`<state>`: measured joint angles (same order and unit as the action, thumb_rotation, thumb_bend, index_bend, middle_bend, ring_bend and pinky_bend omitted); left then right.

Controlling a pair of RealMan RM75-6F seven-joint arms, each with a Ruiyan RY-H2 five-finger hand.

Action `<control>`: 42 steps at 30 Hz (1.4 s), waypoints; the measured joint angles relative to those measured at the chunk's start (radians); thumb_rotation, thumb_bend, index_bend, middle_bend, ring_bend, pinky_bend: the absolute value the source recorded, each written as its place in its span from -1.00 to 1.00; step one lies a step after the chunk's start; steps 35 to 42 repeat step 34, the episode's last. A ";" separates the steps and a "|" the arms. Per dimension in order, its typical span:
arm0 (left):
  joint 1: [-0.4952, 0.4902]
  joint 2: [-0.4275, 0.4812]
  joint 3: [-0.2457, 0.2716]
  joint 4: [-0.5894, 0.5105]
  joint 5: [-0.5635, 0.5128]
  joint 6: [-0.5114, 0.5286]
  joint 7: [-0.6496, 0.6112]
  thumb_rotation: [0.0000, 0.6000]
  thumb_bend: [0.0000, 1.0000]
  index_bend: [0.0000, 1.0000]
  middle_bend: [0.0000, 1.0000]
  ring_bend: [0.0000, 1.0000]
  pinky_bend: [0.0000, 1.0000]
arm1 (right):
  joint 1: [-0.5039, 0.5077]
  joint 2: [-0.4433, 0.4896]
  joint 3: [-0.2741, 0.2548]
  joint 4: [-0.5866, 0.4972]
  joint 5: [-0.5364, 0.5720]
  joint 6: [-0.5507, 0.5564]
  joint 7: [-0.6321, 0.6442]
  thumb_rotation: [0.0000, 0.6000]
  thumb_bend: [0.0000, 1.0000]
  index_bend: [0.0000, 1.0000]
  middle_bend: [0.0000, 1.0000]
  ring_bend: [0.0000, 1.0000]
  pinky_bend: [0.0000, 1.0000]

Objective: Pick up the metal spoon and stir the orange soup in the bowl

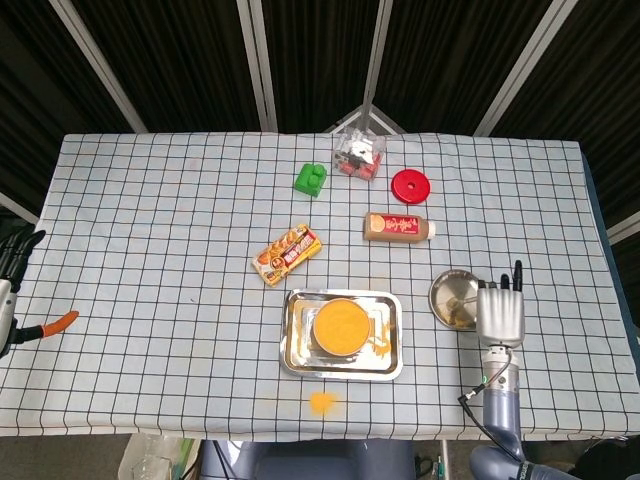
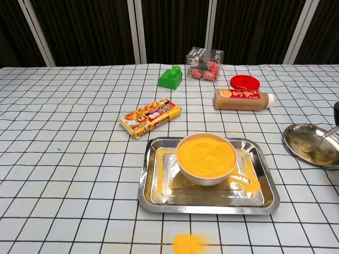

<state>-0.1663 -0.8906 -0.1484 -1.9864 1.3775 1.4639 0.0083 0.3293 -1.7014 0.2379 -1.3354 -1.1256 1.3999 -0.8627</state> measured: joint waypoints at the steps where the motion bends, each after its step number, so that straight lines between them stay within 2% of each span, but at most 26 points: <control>1: 0.000 0.000 0.000 0.000 0.000 0.000 0.001 1.00 -1.00 -1.00 -1.00 -1.00 -1.00 | -0.001 0.000 0.003 0.002 0.012 0.000 -0.002 1.00 0.19 -0.36 -0.42 -0.84 -1.00; 5: 0.000 -0.002 0.000 0.000 0.002 0.000 0.004 1.00 -1.00 -1.00 -1.00 -1.00 -1.00 | -0.003 0.005 0.011 -0.002 0.043 0.000 -0.019 1.00 0.12 -0.79 -0.68 -1.00 -1.00; 8: 0.000 -0.002 0.000 -0.001 0.004 0.003 0.004 1.00 -1.00 -1.00 -1.00 -1.00 -1.00 | -0.005 0.015 0.016 -0.012 0.068 0.004 -0.037 1.00 0.05 -0.98 -0.79 -1.00 -1.00; 14: 0.002 -0.001 0.001 -0.002 0.007 0.005 0.001 1.00 -1.00 -1.00 -1.00 -1.00 -1.00 | -0.016 0.039 0.015 -0.038 0.105 0.017 -0.060 1.00 0.03 -1.00 -0.85 -1.00 -1.00; 21: 0.003 -0.002 0.002 -0.002 0.010 0.006 -0.003 1.00 -1.00 -1.00 -1.00 -1.00 -1.00 | -0.036 0.089 -0.013 -0.077 0.085 0.031 -0.038 1.00 0.03 -1.00 -0.86 -1.00 -1.00; 27: 0.004 -0.023 0.007 0.035 0.007 0.002 -0.014 1.00 -1.00 -1.00 -1.00 -1.00 -1.00 | -0.083 0.201 -0.065 -0.182 0.004 0.049 0.084 1.00 0.03 -1.00 -0.86 -1.00 -1.00; 34: 0.024 -0.078 0.027 0.141 0.005 0.008 -0.066 1.00 -1.00 -1.00 -1.00 -1.00 -1.00 | -0.162 0.378 -0.166 -0.329 -0.201 0.111 0.285 1.00 0.02 -1.00 -0.99 -1.00 -1.00; 42: 0.024 -0.078 0.027 0.141 0.005 0.008 -0.066 1.00 -1.00 -1.00 -1.00 -1.00 -1.00 | -0.162 0.378 -0.166 -0.329 -0.201 0.111 0.285 1.00 0.02 -1.00 -0.99 -1.00 -1.00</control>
